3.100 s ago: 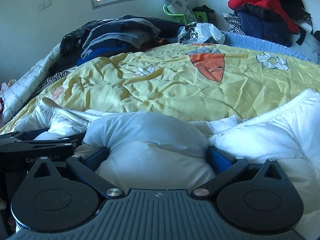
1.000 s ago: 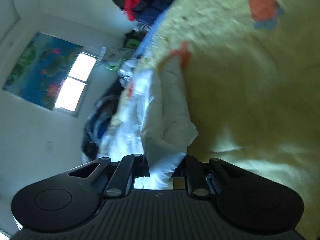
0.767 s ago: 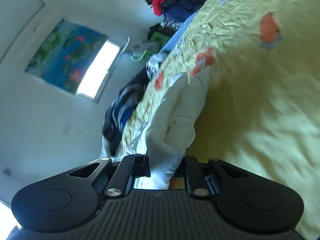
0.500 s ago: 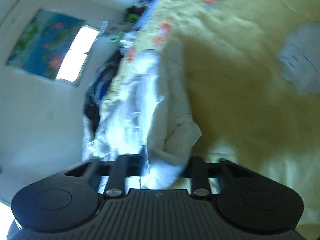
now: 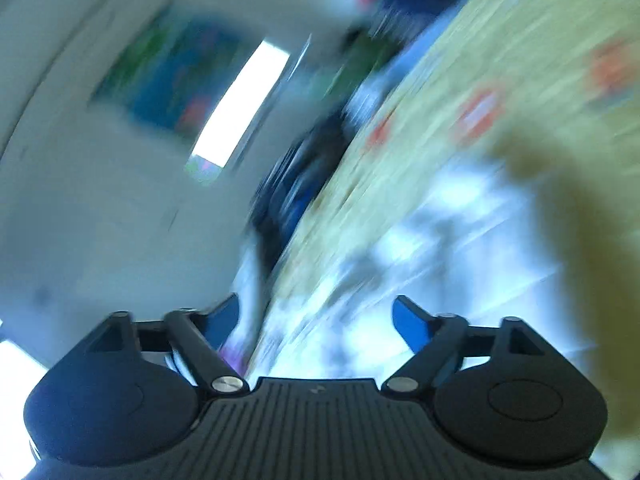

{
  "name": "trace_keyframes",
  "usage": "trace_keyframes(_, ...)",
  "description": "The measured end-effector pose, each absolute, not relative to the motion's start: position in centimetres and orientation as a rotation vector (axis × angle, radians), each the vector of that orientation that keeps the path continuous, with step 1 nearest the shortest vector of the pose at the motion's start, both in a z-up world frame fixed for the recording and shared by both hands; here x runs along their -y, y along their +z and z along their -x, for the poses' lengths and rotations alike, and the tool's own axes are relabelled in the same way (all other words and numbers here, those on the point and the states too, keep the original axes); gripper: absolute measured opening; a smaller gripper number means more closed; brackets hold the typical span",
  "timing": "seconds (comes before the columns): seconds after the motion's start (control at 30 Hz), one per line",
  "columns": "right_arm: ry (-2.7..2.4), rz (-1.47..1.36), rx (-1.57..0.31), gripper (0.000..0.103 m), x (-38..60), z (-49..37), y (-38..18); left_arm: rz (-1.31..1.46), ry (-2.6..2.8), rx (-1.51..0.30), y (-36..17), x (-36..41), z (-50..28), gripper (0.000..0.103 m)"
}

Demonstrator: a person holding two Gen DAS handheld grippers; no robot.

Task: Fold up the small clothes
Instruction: 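Lift the jacket end with the left gripper and fold it over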

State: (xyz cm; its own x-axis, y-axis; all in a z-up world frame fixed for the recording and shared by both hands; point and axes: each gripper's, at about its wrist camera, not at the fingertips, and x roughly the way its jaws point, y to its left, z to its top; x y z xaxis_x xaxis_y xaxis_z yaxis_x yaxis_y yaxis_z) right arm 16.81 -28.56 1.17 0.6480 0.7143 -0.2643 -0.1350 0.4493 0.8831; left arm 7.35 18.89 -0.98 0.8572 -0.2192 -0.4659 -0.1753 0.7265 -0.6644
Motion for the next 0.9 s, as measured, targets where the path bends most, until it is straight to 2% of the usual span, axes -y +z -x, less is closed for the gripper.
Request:
trace_keyframes(0.07,0.676,-0.961,-0.778,0.085,25.0,-20.0,0.3,0.777,-0.013,-0.577,-1.1,-18.8,-8.2,0.043)
trace_keyframes(0.1,0.707,-0.954,-0.827,0.088,23.2,-21.8,-0.4,0.787,-0.009,-0.599,-1.3,-18.9,-8.7,0.037)
trace_keyframes(0.13,0.708,-0.954,-0.876,0.088,21.9,-22.8,-1.3,0.795,0.004,-0.623,-1.5,-19.0,-9.0,0.024)
trace_keyframes(0.23,0.629,-0.932,-1.004,0.086,19.3,-26.6,-4.2,0.756,0.024,-0.637,-1.3,-18.6,-8.9,0.012)
trace_keyframes(0.3,0.594,-0.942,-1.004,0.083,19.2,-27.5,-5.4,0.7,0.02,-0.605,-0.3,-17.6,-8.3,0.011)
trace_keyframes(0.47,0.593,-0.939,-0.988,0.083,19.4,-26.7,-5.6,0.643,-0.085,-0.502,3.5,-15.1,-7.8,0.011)
trace_keyframes(0.63,0.669,-1.09,-0.885,0.091,22.5,-22.0,-4.7,0.615,-0.224,-0.475,6.3,-11.8,-8.2,0.01)
trace_keyframes(0.9,0.677,-1.175,-0.701,0.093,30.5,-17.0,-2.5,0.315,-0.541,-0.433,7.8,0.2,-5.6,0.011)
